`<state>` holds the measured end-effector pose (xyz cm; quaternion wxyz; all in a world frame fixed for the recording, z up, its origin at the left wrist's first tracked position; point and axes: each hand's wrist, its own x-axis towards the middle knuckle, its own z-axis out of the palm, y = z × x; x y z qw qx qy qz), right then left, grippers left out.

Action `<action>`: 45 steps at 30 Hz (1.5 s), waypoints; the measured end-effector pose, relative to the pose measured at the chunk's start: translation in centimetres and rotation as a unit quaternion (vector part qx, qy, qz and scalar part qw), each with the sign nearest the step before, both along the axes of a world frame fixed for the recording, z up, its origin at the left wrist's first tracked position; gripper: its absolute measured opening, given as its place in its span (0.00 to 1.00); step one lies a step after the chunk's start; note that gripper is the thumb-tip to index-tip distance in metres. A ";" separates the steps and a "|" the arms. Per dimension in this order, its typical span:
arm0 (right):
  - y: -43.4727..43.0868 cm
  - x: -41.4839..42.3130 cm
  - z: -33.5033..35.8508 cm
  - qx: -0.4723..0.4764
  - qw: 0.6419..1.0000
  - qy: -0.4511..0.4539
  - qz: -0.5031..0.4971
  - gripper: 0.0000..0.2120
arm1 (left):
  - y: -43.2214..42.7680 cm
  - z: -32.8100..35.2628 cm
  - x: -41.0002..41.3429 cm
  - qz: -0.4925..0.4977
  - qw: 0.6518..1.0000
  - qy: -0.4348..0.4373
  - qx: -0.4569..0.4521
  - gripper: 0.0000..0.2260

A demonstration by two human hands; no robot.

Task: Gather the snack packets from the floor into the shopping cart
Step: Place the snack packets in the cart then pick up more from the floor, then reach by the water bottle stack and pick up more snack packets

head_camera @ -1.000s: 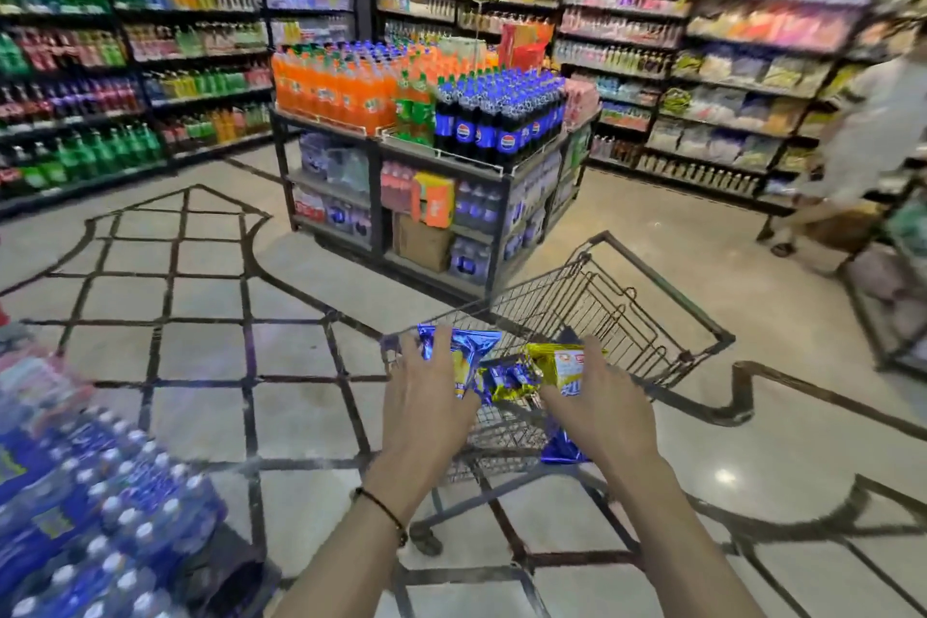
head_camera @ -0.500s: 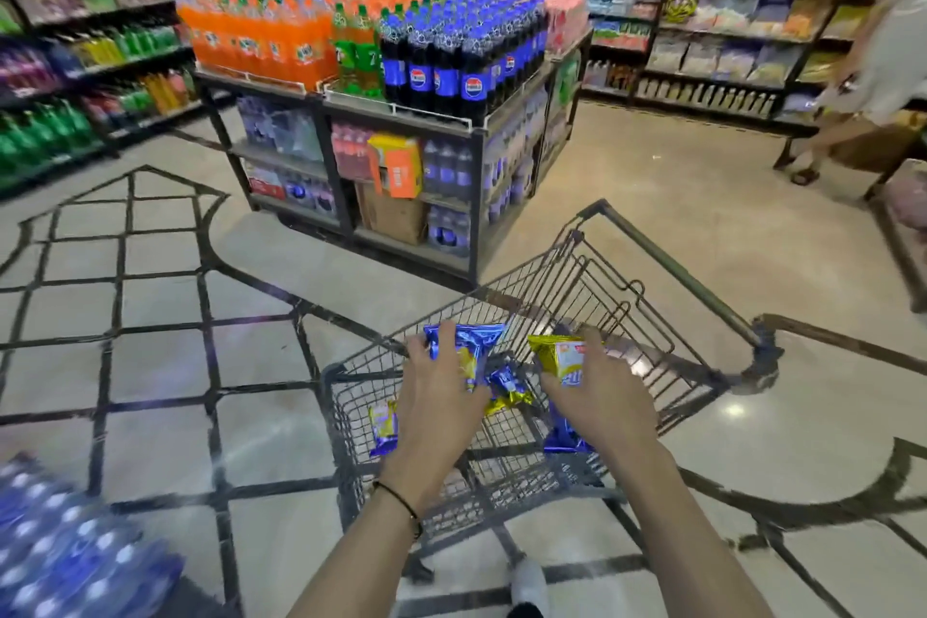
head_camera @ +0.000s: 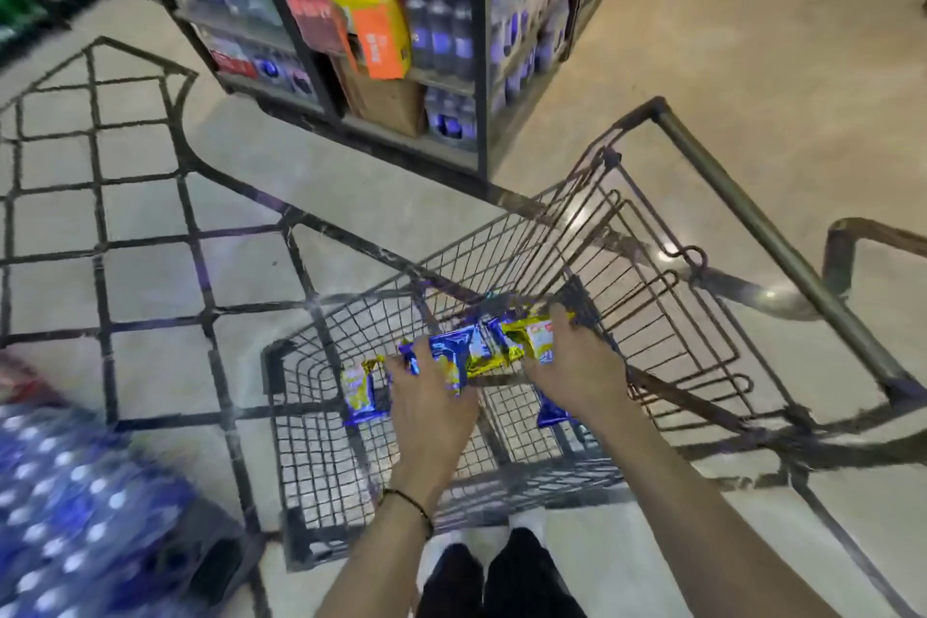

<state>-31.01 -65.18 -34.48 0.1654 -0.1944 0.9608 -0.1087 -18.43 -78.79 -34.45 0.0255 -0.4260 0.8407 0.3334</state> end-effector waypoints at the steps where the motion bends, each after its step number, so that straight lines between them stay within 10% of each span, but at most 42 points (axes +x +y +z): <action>1: -0.3 -0.5 -1.9 0.006 1.000 -0.011 0.007 0.37 | -0.2 -1.6 -0.2 0.005 1.000 -0.020 0.018 0.38; 16: -2.4 -5.9 -28.3 0.101 0.975 -0.200 -0.003 0.42 | -0.5 -28.4 -3.6 -0.021 0.969 -0.220 0.108 0.41; 26: -3.4 -4.6 -38.8 0.121 0.975 -0.182 0.029 0.43 | 1.9 -36.3 -6.1 -0.003 0.977 -0.188 0.102 0.41; 34: -2.8 -5.1 -38.4 0.150 0.969 -0.194 0.021 0.43 | 2.3 -35.9 -6.5 0.023 0.980 -0.160 0.114 0.33; 45: -3.2 -5.7 -24.2 0.146 0.971 -0.068 0.179 0.21 | -3.0 -23.5 -5.5 -0.220 0.940 -0.260 0.006 0.23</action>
